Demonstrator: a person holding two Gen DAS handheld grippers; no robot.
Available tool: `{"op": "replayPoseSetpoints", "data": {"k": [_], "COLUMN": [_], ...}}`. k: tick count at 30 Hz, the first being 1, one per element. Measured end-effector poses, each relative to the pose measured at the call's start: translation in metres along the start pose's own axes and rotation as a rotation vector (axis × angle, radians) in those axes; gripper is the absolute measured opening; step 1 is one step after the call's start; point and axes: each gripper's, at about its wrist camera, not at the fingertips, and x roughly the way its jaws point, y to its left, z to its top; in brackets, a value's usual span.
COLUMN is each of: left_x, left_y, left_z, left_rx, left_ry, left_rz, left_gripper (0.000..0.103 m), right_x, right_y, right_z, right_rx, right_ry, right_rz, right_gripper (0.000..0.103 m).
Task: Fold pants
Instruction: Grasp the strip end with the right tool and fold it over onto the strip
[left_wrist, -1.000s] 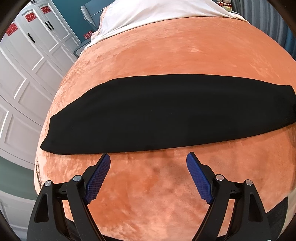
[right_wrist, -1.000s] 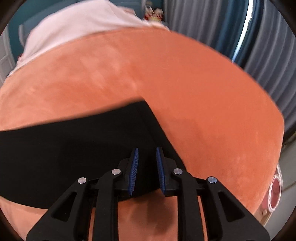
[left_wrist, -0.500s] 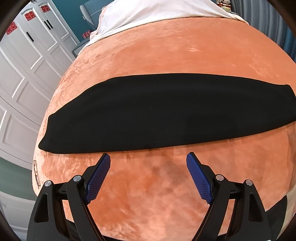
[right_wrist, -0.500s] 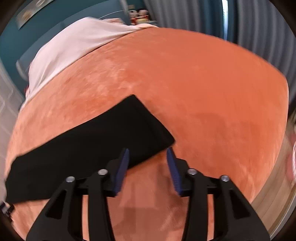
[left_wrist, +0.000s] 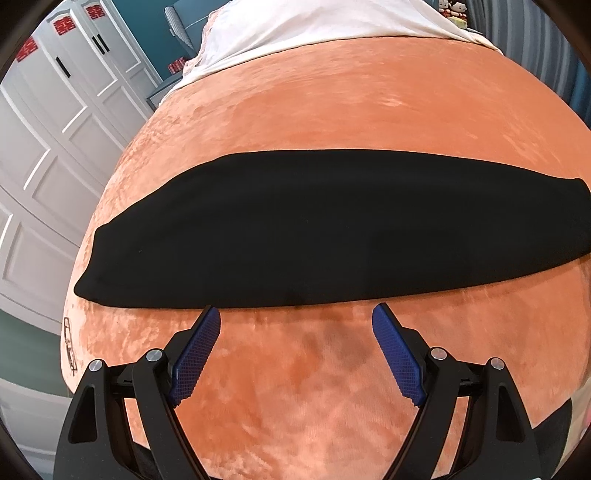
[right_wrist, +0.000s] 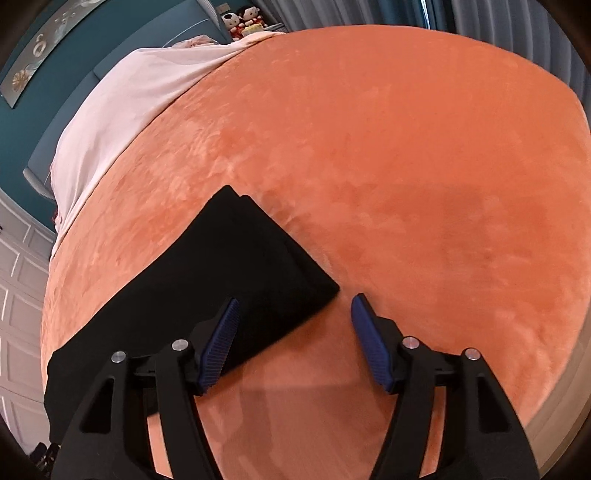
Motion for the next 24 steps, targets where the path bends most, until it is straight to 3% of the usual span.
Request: {"op": "replayPoseSetpoints", "data": {"k": [3,4,5,6,7,11,14,18,24], "left_x": [0.004,0.005,0.006,0.007,0.008,0.012,0.015,0.020,0.027], "left_y": [0.000,0.001,0.002,0.004,0.007,0.023,0.044,0.076,0.142], "left_z": [0.002,0.002,0.002,0.002,0.002,-0.004,-0.013,-0.027,-0.052], "left_rx": [-0.005,-0.006,-0.008,-0.011,-0.015,-0.036,-0.055,-0.080,-0.124], "left_ry": [0.007,0.009,0.011,0.012,0.013,0.019,0.026,0.046,0.050], "left_rz": [-0.004,-0.006,-0.007,-0.008,-0.010,-0.018,-0.022,-0.024,0.008], "left_gripper": [0.082,0.082,0.082,0.082,0.082,0.082,0.082,0.082,0.082], "right_x": [0.007,0.008,0.008,0.007,0.004,-0.027,-0.049,-0.057,-0.031], "right_y": [0.005,0.006,0.008,0.010,0.014,0.063,0.130,0.242,0.379], "right_z": [0.005,0.006,0.009,0.011,0.011,0.010,-0.003,-0.048,-0.137], "right_rx": [-0.008,-0.008,0.000,0.020,0.034,-0.040,-0.164,-0.382,-0.637], "right_ry": [-0.006,-0.005,0.008,0.024,0.023,-0.013,-0.008,0.044,0.132], "right_rz": [0.009,0.007,0.029,0.074,0.096,0.180,0.276,0.368,0.400], "right_gripper": [0.059,0.052,0.033,0.023,0.021,0.020,0.020,0.020,0.020]}}
